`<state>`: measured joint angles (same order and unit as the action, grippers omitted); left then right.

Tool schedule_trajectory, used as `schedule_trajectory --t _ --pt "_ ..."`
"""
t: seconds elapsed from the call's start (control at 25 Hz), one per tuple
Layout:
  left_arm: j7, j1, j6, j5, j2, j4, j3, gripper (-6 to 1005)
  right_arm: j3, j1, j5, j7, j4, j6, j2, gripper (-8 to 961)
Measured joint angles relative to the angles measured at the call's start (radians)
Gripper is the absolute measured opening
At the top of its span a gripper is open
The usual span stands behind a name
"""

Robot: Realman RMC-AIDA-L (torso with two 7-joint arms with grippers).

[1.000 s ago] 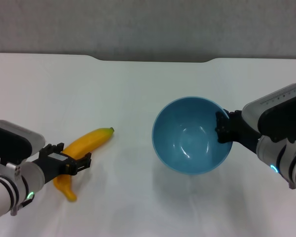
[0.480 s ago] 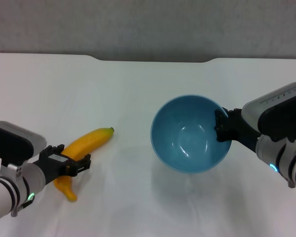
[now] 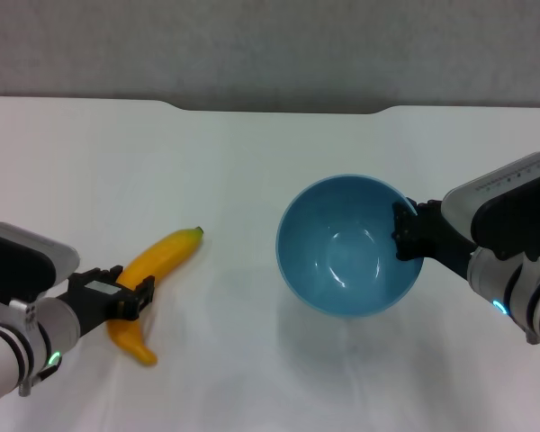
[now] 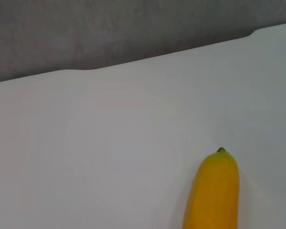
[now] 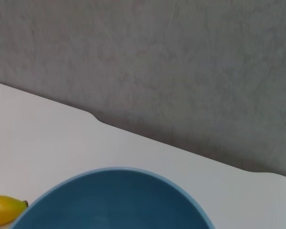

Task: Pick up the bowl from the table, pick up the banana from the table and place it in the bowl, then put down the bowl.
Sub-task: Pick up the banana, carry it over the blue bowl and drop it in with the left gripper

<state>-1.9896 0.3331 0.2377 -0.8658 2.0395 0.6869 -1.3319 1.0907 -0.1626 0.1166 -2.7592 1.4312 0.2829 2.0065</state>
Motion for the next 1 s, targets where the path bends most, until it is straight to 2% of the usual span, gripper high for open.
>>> schedule_trajectory --t 0.24,0.32,0.52,0.64,0.8,1.0 --pt "-0.004 -0.033 0.001 0.011 0.001 0.051 -0.009 502 0.000 0.000 0.000 0.002 -0.003 -0.001 0.000 43" --pt "-0.009 -0.059 0.001 0.010 0.000 0.090 -0.019 507 0.001 0.000 0.000 0.002 -0.003 -0.002 0.000 43" --pt "-0.010 -0.155 0.015 0.012 0.000 0.229 -0.051 520 0.006 0.001 -0.001 0.006 -0.014 -0.003 0.000 43" --pt "-0.009 -0.232 0.038 0.012 -0.001 0.359 -0.057 528 0.008 -0.002 -0.008 0.012 -0.038 -0.011 0.000 43" --pt "-0.003 -0.318 0.115 0.028 0.000 0.499 -0.058 539 0.009 -0.014 -0.012 0.041 -0.083 -0.042 0.000 43" --pt "0.000 -0.356 0.263 0.120 -0.002 0.548 -0.061 552 0.001 -0.055 -0.014 0.101 -0.149 -0.076 -0.001 43"
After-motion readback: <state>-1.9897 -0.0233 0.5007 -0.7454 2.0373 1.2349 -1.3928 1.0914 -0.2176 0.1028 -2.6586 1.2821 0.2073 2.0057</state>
